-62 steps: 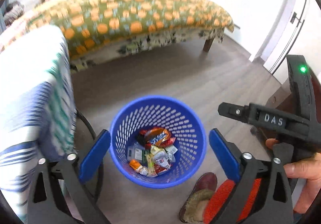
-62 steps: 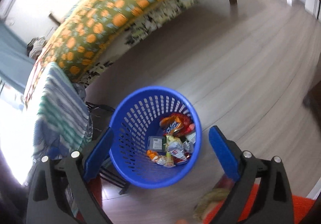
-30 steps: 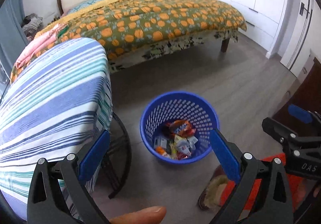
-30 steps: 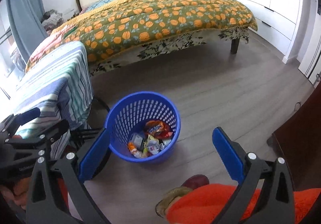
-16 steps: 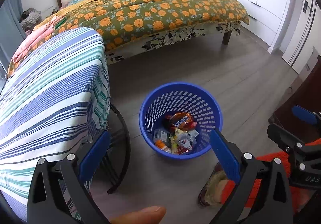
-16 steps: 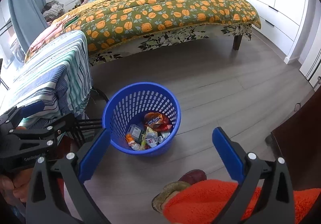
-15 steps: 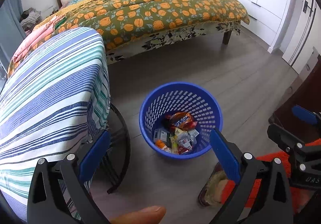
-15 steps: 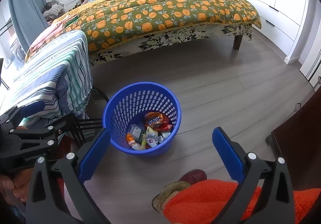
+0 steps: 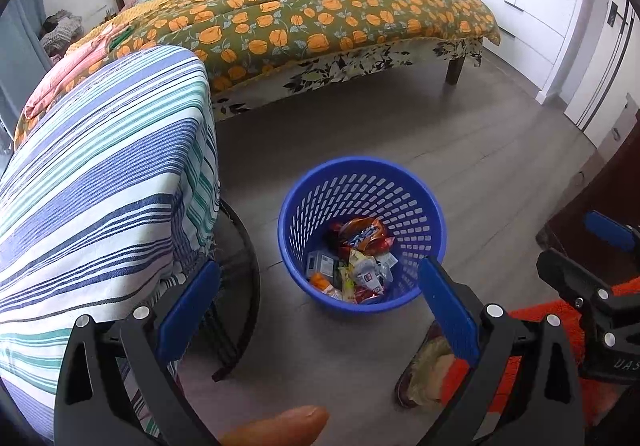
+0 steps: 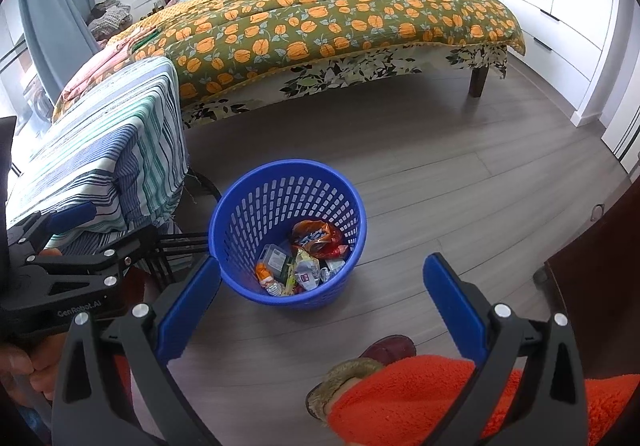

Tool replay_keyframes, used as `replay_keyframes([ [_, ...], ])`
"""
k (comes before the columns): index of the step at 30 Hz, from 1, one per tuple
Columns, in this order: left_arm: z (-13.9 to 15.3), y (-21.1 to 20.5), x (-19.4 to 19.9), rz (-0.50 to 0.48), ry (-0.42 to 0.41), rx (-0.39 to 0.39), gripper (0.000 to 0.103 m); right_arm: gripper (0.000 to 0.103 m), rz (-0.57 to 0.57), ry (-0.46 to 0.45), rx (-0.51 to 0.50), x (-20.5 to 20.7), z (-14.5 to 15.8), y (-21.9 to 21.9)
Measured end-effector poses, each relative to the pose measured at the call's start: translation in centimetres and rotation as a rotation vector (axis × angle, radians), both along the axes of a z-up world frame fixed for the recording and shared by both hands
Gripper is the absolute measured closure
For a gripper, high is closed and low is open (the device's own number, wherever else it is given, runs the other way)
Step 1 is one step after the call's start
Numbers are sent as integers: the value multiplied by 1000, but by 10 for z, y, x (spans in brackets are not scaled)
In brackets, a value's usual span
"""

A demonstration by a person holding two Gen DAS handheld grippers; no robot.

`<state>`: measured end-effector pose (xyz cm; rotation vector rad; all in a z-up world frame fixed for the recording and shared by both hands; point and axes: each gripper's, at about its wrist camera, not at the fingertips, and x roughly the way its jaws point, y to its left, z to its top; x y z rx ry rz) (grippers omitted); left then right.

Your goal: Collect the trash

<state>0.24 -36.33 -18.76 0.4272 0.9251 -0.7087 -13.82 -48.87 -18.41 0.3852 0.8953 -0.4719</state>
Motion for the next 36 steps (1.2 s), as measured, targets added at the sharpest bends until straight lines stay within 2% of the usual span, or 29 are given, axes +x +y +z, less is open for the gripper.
replay_keyframes([
  [36,-3,-1,2,-1,13,4,5,4,6,4,10,2,-2,2],
])
